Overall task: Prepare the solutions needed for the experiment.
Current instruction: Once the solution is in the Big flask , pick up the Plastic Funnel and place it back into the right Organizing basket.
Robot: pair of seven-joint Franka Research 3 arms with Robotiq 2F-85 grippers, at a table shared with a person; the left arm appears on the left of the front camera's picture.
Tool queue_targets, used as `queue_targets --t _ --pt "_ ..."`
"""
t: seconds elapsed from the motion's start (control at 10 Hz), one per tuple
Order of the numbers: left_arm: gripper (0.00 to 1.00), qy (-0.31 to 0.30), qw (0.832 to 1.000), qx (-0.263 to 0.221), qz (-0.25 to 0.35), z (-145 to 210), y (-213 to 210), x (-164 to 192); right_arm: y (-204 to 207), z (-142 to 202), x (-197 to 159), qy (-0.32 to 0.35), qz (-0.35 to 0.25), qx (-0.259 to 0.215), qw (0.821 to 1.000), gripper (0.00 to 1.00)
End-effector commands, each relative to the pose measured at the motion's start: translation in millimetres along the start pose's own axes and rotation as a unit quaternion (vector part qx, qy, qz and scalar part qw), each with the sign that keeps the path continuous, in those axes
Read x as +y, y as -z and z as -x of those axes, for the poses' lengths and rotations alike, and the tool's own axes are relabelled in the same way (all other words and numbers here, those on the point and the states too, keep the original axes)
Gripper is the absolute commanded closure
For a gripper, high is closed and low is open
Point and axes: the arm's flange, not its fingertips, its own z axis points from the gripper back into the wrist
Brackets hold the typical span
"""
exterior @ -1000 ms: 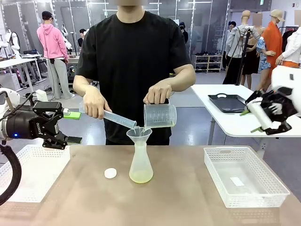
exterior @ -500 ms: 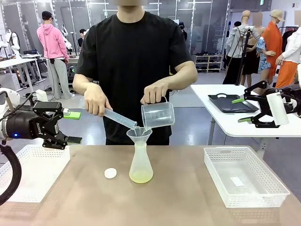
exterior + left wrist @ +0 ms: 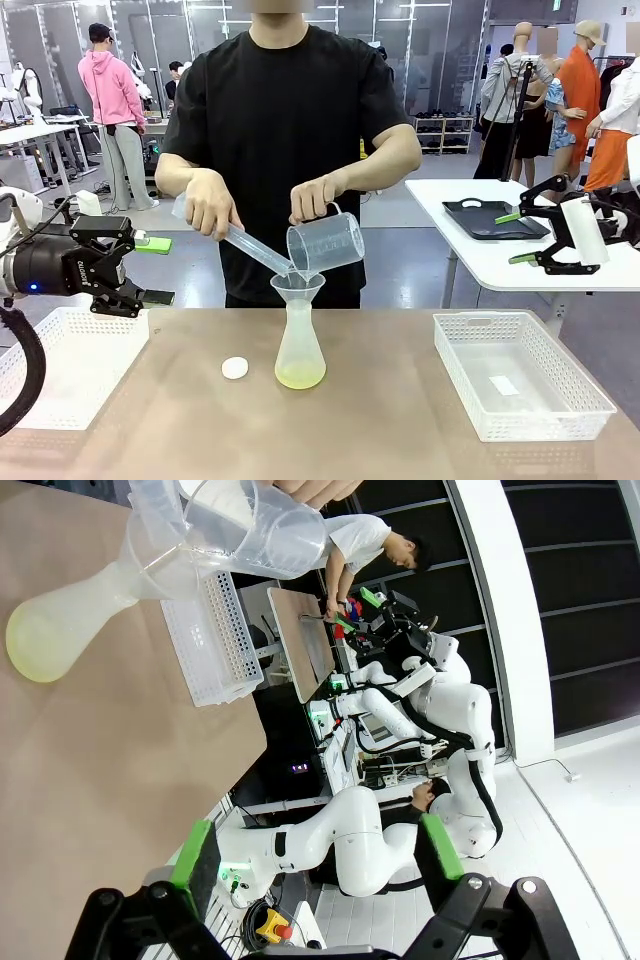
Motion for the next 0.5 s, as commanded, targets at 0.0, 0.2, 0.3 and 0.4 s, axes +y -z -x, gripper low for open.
queue_targets --t 0.0,0.2,0.3,0.4 --pt "0.00 -0.001 1.000 -0.003 0.010 0 2 -2 0 -20 -6 0.086 0.006 -0.041 0.995 0.36" --pt "0.00 -0.001 1.000 -0.003 0.010 0 2 -2 -3 -45 -27 0.207 -0.082 0.009 0.975 0.36" --pt "0.00 -0.001 1.000 -0.003 0.010 0 2 -2 -2 -58 -34 0.232 -0.106 0.002 0.967 0.36" --pt "0.00 -0.001 1.000 -0.003 0.010 0 2 -2 3 -68 -37 0.250 -0.132 0.008 0.959 0.36"
